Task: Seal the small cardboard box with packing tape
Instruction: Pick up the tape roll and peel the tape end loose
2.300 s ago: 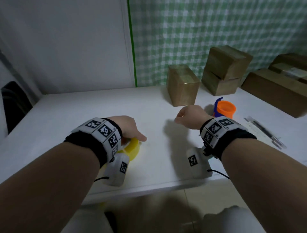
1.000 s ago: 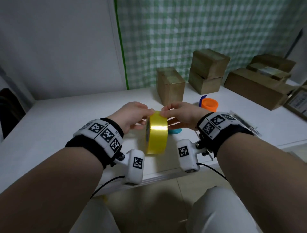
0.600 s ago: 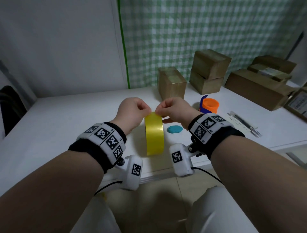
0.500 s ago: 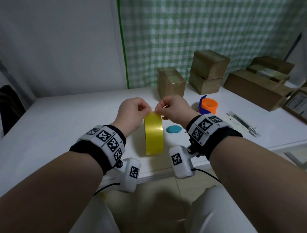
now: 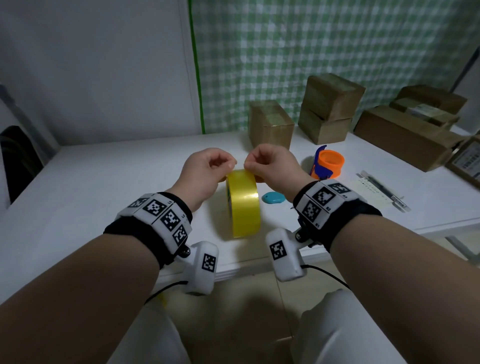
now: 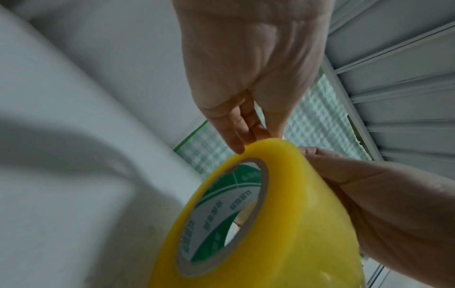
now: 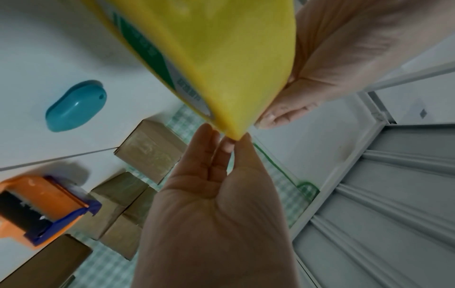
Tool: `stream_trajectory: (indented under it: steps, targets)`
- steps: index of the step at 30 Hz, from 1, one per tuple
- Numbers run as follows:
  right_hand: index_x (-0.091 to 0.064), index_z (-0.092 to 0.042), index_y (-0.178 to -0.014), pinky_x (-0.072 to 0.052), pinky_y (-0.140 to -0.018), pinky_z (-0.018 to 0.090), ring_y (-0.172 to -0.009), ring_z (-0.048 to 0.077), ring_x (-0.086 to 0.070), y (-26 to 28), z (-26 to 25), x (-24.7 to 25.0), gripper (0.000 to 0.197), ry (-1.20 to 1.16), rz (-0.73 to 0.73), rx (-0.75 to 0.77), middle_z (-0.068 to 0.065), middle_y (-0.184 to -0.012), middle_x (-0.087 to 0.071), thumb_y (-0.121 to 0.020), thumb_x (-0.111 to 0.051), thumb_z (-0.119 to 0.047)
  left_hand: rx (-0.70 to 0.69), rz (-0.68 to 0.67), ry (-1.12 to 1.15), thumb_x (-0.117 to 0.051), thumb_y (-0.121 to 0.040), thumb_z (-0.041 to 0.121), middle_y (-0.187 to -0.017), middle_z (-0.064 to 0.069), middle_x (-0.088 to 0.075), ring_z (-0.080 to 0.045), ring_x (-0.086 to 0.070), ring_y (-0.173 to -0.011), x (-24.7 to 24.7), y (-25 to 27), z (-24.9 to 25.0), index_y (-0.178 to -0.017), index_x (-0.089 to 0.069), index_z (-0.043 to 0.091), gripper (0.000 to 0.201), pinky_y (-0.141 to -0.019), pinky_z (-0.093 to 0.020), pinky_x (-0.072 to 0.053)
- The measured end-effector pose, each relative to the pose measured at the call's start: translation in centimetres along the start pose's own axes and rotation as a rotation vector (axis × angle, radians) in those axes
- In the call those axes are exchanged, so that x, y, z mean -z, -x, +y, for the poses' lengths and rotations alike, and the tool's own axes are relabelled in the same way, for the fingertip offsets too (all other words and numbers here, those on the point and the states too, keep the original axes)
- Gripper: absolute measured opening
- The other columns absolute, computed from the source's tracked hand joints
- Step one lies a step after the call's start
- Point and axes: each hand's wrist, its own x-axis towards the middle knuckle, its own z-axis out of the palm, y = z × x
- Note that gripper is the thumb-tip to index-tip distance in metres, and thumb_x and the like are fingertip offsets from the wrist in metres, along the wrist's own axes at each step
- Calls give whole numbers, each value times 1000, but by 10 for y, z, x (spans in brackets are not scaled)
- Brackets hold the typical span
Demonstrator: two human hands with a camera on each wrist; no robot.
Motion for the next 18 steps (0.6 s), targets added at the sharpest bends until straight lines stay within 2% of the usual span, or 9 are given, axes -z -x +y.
stream_trajectory:
  steps: [3, 5, 7, 9, 11, 15, 18]
  targets:
    - [-62, -13, -74, -55, -64, 29, -59, 13, -56, 1, 1, 1, 14, -12, 28, -8, 1, -66, -60, -84, -66, -5, 7, 0, 4, -63, -87, 3, -79, -9, -58, -25, -55, -79, 0, -1, 0, -77, -67, 21, 21, -85, -45, -54]
    - [-63, -15, -74, -58, -70, 34, -60, 15, -58, 1, 2, 2, 14, -21, 56, -15, 1, -65, -61, -82, -68, -5, 19, -2, 22, -62, -87, 2, -79, -10, -58, -24, -56, -80, 0, -2, 1, -83, -66, 19, 18, -82, -40, -55]
    - [-58, -22, -81, -58, -75, 39, -64, 19, -61, 0, 4, 4, 21, -79, 63, -48, 3, -67, -62, -80, -71, -5, 59, -19, 93, -60, -88, 1, -81, -11, -61, -21, -60, -80, 1, -4, 2, -91, -58, 24, 23, -76, -30, -55]
    - [-49, -26, -84, -57, -77, 42, -66, 23, -61, -1, 5, 5, 33, -154, 48, -85, 7, -69, -62, -79, -72, -3, 92, -39, 129, -57, -90, 0, -79, -10, -63, -17, -62, -78, 4, -6, 3, -89, -48, 27, 29, -72, -22, -55]
    - [-46, -24, -80, -55, -76, 43, -64, 25, -57, 0, 4, 6, 33, -193, 17, -90, 9, -67, -58, -81, -68, 1, 89, -64, 104, -54, -91, -2, -76, -8, -62, -14, -62, -75, 5, -7, 4, -81, -45, 24, 30, -70, -21, -53]
    - [-51, -15, -71, -47, -69, 37, -69, 25, -51, 2, 1, 6, 27, -227, -58, -80, 12, -70, -54, -86, -58, 7, 70, -89, 73, -47, -91, -8, -75, -2, -58, -11, -58, -77, 4, -4, 3, -68, -52, 18, 35, -67, -15, -54]
    - [-60, -15, -70, -49, -63, 22, -60, 16, -52, 3, 1, 8, 28, -212, -101, -77, 8, -70, -55, -89, -55, 6, 86, -91, 71, -48, -90, -9, -77, -2, -59, -12, -58, -76, 4, -5, 2, -68, -57, 16, 34, -69, -15, -54]
